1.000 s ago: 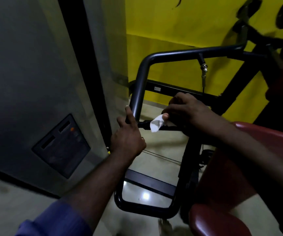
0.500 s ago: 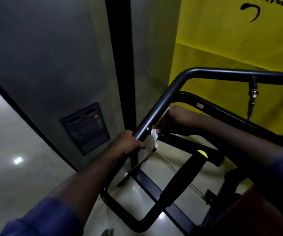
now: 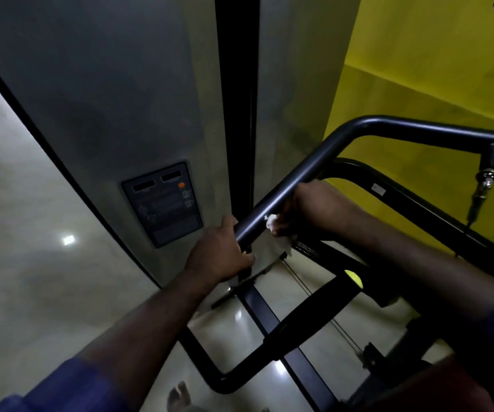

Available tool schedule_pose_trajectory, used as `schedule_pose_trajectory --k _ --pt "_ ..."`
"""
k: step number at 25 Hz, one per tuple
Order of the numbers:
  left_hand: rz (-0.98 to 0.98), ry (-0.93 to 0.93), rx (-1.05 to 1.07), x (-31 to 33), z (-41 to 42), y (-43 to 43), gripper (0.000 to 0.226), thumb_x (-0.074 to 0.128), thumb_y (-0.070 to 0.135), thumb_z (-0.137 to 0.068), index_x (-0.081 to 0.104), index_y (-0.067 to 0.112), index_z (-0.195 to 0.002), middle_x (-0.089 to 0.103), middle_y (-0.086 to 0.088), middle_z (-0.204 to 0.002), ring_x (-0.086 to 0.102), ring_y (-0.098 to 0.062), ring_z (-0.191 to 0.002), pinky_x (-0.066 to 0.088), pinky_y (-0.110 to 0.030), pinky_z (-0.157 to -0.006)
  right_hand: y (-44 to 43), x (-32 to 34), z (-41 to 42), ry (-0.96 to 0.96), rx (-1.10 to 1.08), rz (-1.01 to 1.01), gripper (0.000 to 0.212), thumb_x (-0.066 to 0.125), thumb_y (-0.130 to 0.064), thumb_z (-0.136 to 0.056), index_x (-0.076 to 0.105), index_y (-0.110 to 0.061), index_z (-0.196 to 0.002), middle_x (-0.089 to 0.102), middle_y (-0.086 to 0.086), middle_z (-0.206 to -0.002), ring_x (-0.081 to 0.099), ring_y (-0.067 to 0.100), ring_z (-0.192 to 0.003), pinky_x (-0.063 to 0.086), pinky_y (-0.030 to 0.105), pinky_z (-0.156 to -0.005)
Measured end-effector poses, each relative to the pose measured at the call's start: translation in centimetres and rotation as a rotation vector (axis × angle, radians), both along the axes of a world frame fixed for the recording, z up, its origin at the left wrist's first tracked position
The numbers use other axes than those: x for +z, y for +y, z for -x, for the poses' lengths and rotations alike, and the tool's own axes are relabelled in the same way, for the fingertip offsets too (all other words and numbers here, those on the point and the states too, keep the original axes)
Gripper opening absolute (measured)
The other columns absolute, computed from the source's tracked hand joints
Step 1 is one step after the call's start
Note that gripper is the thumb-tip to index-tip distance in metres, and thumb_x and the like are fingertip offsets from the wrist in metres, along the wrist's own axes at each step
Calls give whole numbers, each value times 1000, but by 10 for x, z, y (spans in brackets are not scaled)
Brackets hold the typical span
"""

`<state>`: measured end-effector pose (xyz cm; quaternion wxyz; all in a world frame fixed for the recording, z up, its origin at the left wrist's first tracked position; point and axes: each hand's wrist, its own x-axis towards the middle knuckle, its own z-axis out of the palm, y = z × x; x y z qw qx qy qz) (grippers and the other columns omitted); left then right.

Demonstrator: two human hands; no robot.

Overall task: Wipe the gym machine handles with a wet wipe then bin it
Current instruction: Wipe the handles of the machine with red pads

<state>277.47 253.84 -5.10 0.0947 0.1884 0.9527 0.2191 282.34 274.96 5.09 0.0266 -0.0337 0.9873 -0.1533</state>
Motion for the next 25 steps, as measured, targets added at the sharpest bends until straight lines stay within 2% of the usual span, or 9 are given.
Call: schedule_pose_trajectory --k 3,5,7,9,11,15,18,20,25 --pt "-232 -360 35 -2 6 -26 84 97 34 -59 43 33 -124 67 -4 -100 69 -17 -71 50 -26 -48 6 -1 -7 -27 -42 69 22 88 -43 -75 80 -23 -74 75 -8 -70 71 4 -70 53 20 -63" --pt "-326 -458 104 -7 7 -35 91 99 36 -51 46 32 -126 72 -11 -95 71 -23 -68 56 -34 -49 18 1 -24 -100 -97 183 20 91 -42 -72 79 -27 -68 74 -15 -66 70 -2 -67 57 24 -67" --pt "-355 -387 131 -9 7 -28 92 100 41 -49 47 32 -125 72 -8 -92 73 -23 -67 58 -39 -49 22 2 -28 -160 -126 287 17 92 -41 -70 80 -28 -68 75 -16 -67 70 -4 -67 59 26 -70" --pt "-369 -292 137 -2 7 -11 91 101 43 -53 46 33 -124 68 -2 -96 73 -20 -69 58 -34 -47 16 1 -17 -154 -125 361 15 94 -34 -69 80 -27 -68 74 -18 -67 70 -6 -68 59 26 -73" --pt "-352 -226 138 5 11 3 91 100 48 -53 45 33 -124 60 4 -100 71 -18 -78 63 -38 -55 8 -5 -5 -129 -112 411 15 95 -28 -69 81 -21 -72 76 -16 -71 71 -4 -74 60 30 -79" --pt "-392 -260 150 13 21 22 85 99 49 -53 50 31 -121 49 16 -94 66 -13 -86 65 -43 -69 19 -13 -10 -162 -144 397 17 92 -33 -72 84 -23 -83 76 -21 -76 68 -12 -75 50 15 -69" --pt "-372 -231 139 15 26 31 77 98 50 -50 57 29 -113 53 16 -88 64 -9 -82 62 -38 -71 22 -7 -12 -233 -185 502 13 91 -29 -74 84 -19 -80 76 -11 -68 67 -4 -62 49 15 -58" --pt "-364 -235 105 12 31 33 73 94 51 -45 60 31 -107 60 14 -86 67 -10 -82 62 -39 -73 13 -5 4 -247 -189 457 15 91 -29 -74 83 -17 -79 76 -5 -69 69 3 -63 52 18 -55" --pt "-220 -281 -12 8 39 35 54 94 44 -59 66 27 -102 70 2 -87 70 -14 -73 60 -34 -66 5 -3 5 -240 -215 357 24 96 -34 -67 80 -17 -72 74 -7 -64 69 3 -61 59 30 -62"
